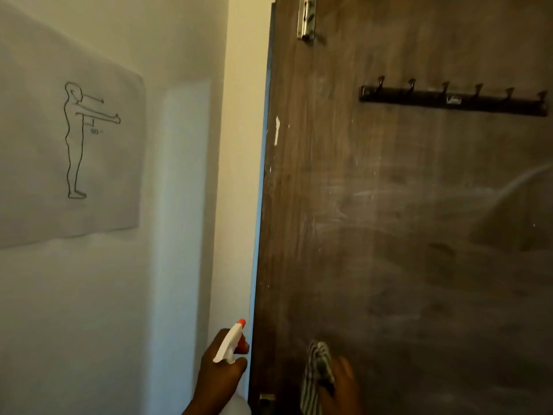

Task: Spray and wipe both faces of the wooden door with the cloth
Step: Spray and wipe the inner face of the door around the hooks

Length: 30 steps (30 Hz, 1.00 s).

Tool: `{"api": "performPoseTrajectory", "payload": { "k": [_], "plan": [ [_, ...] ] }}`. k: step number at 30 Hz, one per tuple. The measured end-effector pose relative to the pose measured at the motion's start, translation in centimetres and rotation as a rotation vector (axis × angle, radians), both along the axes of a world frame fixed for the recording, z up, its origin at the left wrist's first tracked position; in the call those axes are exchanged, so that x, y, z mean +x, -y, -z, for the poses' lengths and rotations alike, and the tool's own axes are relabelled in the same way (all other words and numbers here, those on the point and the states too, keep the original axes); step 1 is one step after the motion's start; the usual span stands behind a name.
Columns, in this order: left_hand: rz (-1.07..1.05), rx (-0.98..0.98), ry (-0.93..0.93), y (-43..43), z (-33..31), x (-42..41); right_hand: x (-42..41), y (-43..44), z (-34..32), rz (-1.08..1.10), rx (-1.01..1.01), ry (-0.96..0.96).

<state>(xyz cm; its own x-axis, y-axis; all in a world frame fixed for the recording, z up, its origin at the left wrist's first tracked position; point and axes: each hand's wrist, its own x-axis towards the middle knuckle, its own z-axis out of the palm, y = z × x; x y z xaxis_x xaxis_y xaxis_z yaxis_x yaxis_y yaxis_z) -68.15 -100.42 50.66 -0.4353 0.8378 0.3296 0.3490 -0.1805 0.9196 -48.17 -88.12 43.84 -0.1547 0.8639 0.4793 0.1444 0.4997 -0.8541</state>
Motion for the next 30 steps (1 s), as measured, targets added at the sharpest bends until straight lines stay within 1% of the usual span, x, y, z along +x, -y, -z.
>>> {"api": "performPoseTrajectory", "payload": {
  "k": [1,2,3,4,7,9,12,17,22,26,28,30],
  "plan": [
    [-0.018,0.028,-0.004,-1.2,-1.6,0.5,1.0,-0.5,-2.5,-0.007,0.021,-0.057],
    [-0.034,0.057,0.000,-2.3,-3.2,1.0,1.8,-1.6,-4.2,0.044,0.001,-0.105],
    [-0.047,0.090,0.010,-3.4,-4.9,1.5,2.6,-2.4,-6.9,0.036,0.035,-0.108],
    [-0.057,0.118,0.021,-4.4,-6.5,2.1,3.5,-3.2,-9.4,0.028,0.067,-0.162],
    [-0.075,0.220,0.023,-6.8,-11.2,3.4,5.3,-5.1,-17.0,0.085,0.109,-0.254],
    [-0.073,0.265,0.008,-8.1,-14.5,4.1,6.8,-6.8,-21.3,0.169,0.157,-0.279],
    [-0.067,0.317,0.010,-10.1,-19.2,4.7,8.7,-9.4,-26.7,0.241,0.147,-0.312],
    [-0.026,0.423,-0.003,-13.2,-27.1,5.4,11.3,-12.3,-35.6,0.242,0.178,-0.366],
    [0.010,0.477,-0.023,-16.6,-34.6,5.3,11.2,-13.5,-44.8,0.145,0.162,-0.289],
    [0.090,0.476,-0.024,-19.4,-40.1,4.0,9.2,-13.5,-51.7,0.159,0.226,-0.186],
    [0.116,0.485,-0.030,-20.7,-42.4,3.1,7.9,-14.0,-54.7,0.196,0.289,-0.128],
    [0.132,0.513,-0.029,-22.1,-44.6,2.1,6.3,-15.0,-57.2,0.305,0.372,-0.072]
  ]
}}
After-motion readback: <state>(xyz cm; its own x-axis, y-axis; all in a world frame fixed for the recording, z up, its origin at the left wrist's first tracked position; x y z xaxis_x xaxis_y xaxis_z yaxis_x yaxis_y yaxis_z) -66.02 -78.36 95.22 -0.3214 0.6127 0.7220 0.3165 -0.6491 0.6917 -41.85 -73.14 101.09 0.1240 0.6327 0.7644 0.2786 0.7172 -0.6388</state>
